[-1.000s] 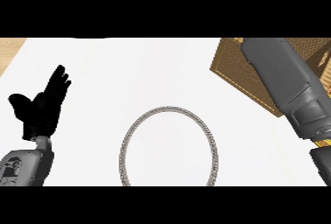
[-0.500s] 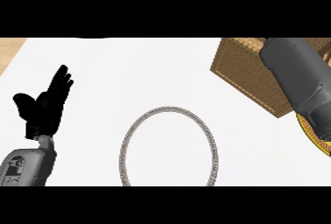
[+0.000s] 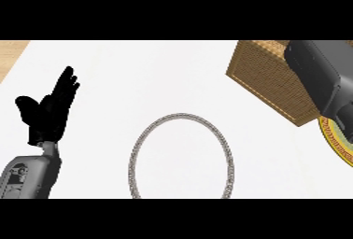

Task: Pick the cupcake from the placemat and place it in the basket

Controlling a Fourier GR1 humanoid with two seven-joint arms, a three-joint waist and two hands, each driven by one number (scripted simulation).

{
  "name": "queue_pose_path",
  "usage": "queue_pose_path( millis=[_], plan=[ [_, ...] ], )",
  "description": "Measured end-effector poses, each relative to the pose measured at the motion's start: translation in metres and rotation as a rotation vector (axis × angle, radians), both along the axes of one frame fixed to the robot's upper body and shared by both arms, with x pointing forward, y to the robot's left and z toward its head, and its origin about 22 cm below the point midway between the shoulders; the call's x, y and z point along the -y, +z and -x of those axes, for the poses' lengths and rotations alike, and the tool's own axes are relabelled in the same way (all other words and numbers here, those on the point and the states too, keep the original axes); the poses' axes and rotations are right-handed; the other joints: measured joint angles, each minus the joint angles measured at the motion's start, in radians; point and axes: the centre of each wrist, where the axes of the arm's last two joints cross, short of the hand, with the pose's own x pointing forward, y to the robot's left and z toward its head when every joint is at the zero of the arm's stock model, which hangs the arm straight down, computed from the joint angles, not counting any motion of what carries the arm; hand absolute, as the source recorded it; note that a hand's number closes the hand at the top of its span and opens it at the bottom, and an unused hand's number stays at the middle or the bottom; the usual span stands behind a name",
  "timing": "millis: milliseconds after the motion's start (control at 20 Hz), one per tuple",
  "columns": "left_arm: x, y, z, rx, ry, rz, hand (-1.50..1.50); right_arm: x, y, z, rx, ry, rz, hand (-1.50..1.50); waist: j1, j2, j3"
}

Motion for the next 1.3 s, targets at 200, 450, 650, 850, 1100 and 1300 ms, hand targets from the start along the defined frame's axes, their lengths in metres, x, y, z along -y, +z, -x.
queue_pose_path(
  millis=[200,450,650,850,1100,1300],
  plan=[
    [0.006,-0.003,0.003,-0.003,-0.004,0.007,0.00,0.002,0.001,-0.001,-0.021,-0.024,0.017,1.50,0.001,0.000,0.001],
    [0.004,-0.002,0.001,0.000,-0.009,0.004,0.00,0.008,0.000,-0.001,-0.147,-0.076,0.016,1.50,0.003,0.000,0.000],
    [0.004,-0.005,0.005,0.005,-0.007,-0.002,0.00,0.021,-0.007,0.002,-0.237,-0.103,-0.004,1.50,0.003,-0.001,0.000],
    [0.005,-0.004,0.000,0.008,-0.009,0.002,0.00,0.027,-0.012,0.003,-0.260,-0.107,-0.015,1.50,0.003,0.001,0.000],
    [0.003,0.003,-0.002,0.010,-0.006,0.003,0.00,0.033,-0.021,0.006,-0.264,-0.113,-0.007,1.50,0.008,0.004,0.001],
    [0.004,0.000,0.001,0.010,-0.011,0.011,0.00,0.039,-0.028,0.008,-0.290,-0.122,0.015,1.50,0.010,0.006,0.002]
  ],
)
